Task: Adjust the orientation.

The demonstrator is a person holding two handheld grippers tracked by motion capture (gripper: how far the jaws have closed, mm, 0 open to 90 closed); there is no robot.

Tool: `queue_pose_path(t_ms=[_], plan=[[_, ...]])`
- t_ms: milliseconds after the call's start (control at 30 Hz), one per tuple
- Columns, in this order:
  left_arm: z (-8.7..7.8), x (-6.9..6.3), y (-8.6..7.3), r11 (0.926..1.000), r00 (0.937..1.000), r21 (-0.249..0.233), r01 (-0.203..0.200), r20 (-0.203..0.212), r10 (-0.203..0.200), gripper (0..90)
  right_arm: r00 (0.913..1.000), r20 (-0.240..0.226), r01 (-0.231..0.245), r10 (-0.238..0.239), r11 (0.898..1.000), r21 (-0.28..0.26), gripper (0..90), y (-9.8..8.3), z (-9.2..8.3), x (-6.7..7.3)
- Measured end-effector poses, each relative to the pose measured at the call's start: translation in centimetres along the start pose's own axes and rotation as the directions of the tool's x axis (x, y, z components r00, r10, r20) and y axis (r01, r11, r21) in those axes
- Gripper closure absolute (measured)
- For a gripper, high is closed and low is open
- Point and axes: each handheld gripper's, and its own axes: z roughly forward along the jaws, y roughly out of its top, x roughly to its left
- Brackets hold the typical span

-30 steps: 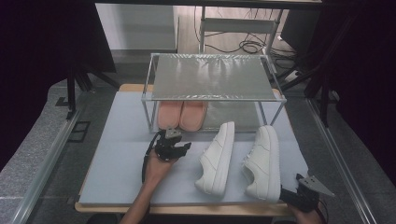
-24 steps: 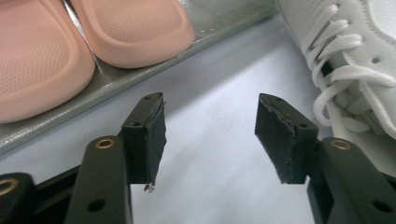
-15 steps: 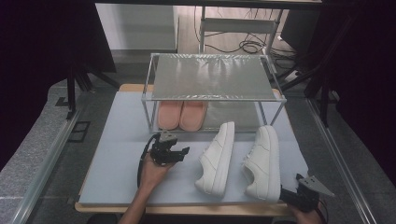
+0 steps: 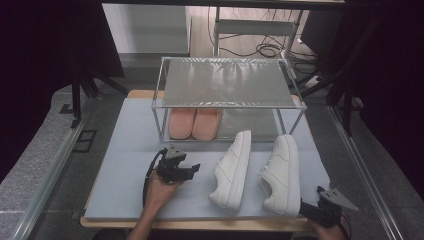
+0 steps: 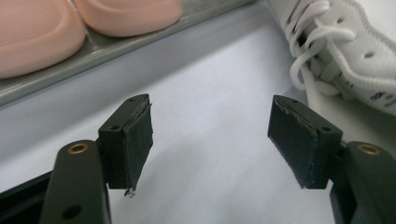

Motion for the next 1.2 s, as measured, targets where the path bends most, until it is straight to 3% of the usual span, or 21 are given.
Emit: queue_pose_path(t_ms=[267, 533, 700, 867, 1033, 1200], plan=[[-1.8, 0.2, -1.3, 0.9997, 0.9997, -0.012, 0.024, 0.012, -0.023, 24.8, 1.0000, 0.000, 0.000, 0.000, 1.000, 0.000, 8.1, 0.0, 0.0, 0.0], [-3.2, -0.4, -2.9, 0.9998, 0.9991, 0.006, -0.020, -0.039, 0.020, 14.3, 1.0000, 0.001, -0.001, 0.001, 1.000, -0.001, 8.1, 0.0, 0.0, 0.0], [-4.1, 0.1, -4.3, 1.0000, 0.9977, 0.007, -0.005, -0.068, 0.006, 13.7, 1.0000, 0.001, -0.001, 0.001, 1.000, -0.001, 8.1, 0.0, 0.0, 0.0], [-4.7, 0.2, -5.5, 0.9990, 0.9949, 0.044, -0.008, -0.100, 0.012, 13.7, 1.0000, 0.001, -0.001, 0.001, 1.000, -0.001, 8.1, 0.0, 0.0, 0.0], [-4.8, 0.2, -6.5, 0.9948, 0.9864, 0.098, -0.027, -0.158, 0.043, 13.6, 1.0000, 0.001, -0.001, 0.001, 1.000, -0.001, 8.1, 0.0, 0.0, 0.0], [-4.6, 0.6, -6.7, 0.9924, 0.9886, 0.123, -0.007, -0.148, 0.025, 13.8, 1.0000, 0.002, -0.001, 0.001, 1.000, -0.001, 8.0, 0.0, 0.0, 0.0]])
